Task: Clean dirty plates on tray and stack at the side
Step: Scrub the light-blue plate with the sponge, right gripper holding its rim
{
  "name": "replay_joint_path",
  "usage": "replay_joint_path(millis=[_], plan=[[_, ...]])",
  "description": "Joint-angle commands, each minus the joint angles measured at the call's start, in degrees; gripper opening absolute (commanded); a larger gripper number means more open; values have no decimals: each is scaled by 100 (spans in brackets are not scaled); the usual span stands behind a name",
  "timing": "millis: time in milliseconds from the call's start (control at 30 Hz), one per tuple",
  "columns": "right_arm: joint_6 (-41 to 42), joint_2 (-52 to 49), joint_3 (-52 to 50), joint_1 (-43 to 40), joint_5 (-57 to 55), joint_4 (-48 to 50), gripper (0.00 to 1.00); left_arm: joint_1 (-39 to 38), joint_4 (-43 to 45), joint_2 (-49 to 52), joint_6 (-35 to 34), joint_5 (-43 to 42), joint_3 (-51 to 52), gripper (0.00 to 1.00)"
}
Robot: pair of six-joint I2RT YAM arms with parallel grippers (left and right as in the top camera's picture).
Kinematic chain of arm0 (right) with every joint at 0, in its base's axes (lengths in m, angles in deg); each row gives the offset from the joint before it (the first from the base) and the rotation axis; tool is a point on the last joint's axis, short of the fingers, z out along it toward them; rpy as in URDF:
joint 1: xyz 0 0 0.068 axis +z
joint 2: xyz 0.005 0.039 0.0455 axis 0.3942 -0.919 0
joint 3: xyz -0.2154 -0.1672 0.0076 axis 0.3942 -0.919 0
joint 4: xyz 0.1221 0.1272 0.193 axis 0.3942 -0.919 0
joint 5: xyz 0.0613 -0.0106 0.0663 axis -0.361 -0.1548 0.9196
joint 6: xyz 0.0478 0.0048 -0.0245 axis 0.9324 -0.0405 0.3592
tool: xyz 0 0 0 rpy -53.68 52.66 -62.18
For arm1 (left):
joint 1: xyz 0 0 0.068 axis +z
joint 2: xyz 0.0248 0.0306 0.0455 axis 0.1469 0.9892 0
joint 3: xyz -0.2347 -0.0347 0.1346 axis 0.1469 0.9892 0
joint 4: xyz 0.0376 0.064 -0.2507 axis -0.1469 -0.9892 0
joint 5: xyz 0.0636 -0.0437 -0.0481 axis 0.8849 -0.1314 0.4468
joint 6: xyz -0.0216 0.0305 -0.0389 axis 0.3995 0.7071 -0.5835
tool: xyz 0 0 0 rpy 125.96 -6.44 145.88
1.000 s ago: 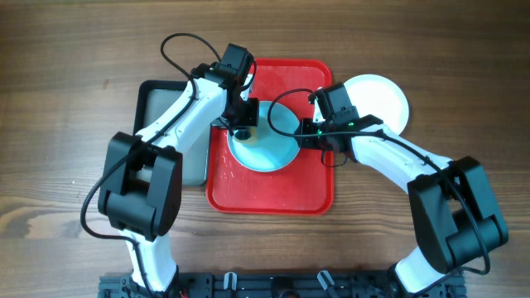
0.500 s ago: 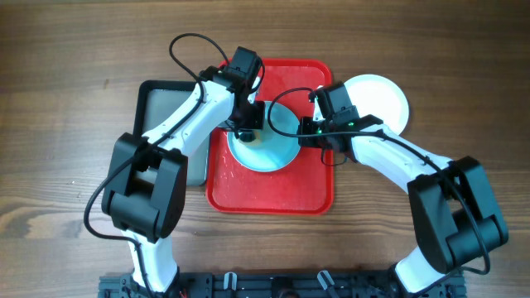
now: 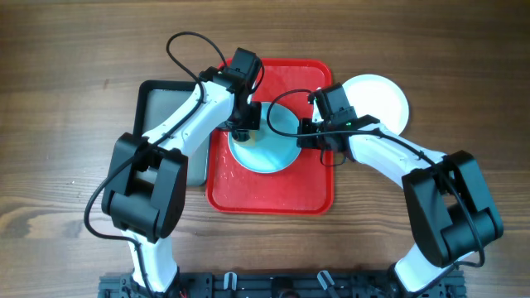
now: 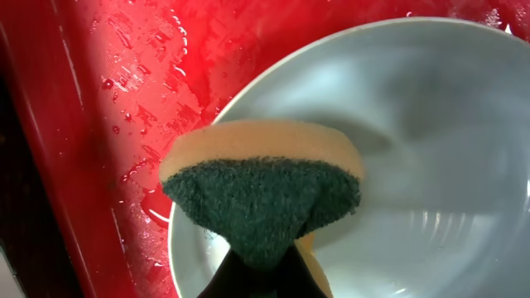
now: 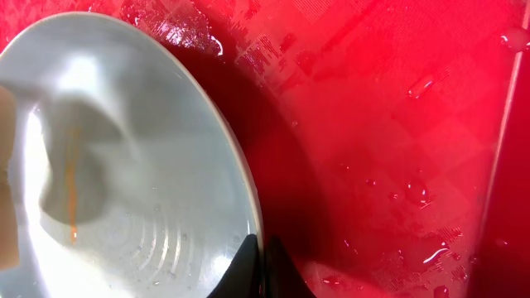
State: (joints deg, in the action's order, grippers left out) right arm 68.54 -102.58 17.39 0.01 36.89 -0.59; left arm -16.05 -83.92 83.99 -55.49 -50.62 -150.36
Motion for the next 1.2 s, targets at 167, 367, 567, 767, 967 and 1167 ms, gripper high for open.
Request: replay_joint_path(millis=[167, 367, 567, 767, 967, 1167], plan=[[2, -94, -48, 9, -42, 33, 4, -4, 173, 66, -177, 76, 286, 4], [2, -94, -48, 9, 26, 55, 4, -7, 511, 66, -363, 76, 645, 4], [2, -94, -48, 9, 111, 101, 4, -20, 782, 68, -452, 28, 1034, 4], [-20, -94, -48, 9, 238, 96, 4, -103, 916, 245, -455, -234, 1054, 4], [-24, -94, -48, 9, 389, 98, 5, -247, 1062, 459, -452, -625, 1054, 4], [-20, -94, -48, 9, 389, 98, 4, -278, 1108, 459, -452, -1180, 1051, 4]])
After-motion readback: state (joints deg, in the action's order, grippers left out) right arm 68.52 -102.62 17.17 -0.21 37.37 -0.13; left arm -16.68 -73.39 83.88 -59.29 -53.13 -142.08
